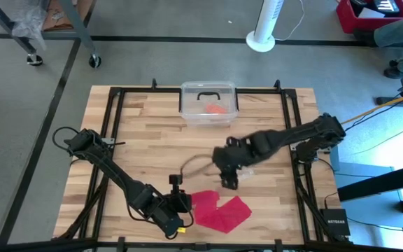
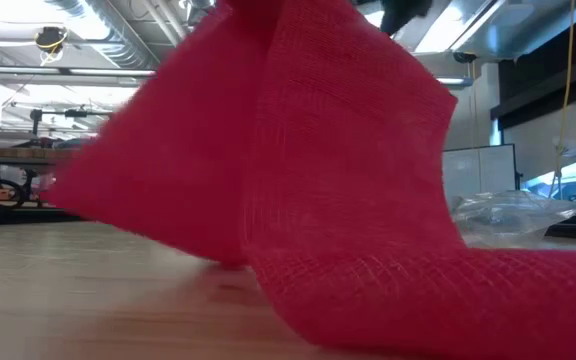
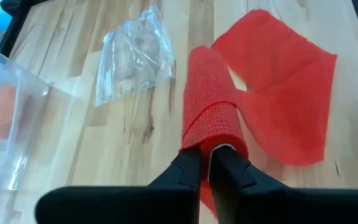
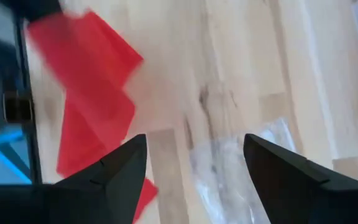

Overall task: Roll bandage
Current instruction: Roll the red bandage

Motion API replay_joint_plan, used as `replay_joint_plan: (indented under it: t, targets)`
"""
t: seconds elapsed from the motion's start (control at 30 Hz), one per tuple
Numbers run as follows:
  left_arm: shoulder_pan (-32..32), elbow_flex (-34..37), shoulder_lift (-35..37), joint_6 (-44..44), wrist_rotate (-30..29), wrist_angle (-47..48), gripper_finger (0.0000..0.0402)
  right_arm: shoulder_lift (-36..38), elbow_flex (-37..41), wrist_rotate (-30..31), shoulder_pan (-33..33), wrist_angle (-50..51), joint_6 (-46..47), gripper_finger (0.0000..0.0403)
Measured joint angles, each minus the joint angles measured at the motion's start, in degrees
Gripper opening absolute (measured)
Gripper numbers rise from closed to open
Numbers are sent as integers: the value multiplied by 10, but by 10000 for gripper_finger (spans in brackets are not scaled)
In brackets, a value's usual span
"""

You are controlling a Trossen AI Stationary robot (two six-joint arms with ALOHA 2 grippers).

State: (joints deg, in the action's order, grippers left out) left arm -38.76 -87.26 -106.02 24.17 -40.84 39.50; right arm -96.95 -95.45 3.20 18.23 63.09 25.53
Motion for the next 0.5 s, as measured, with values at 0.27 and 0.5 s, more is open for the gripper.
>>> replay_joint_plan:
  t: [0.27,0.5]
  targets:
    - [-4,0,0,9,-4,-5,9,39,89,149,146,-74,16,268]
    - [-10,0,9,-20,-28,-39,4,92,329,196,218,-310,93,268]
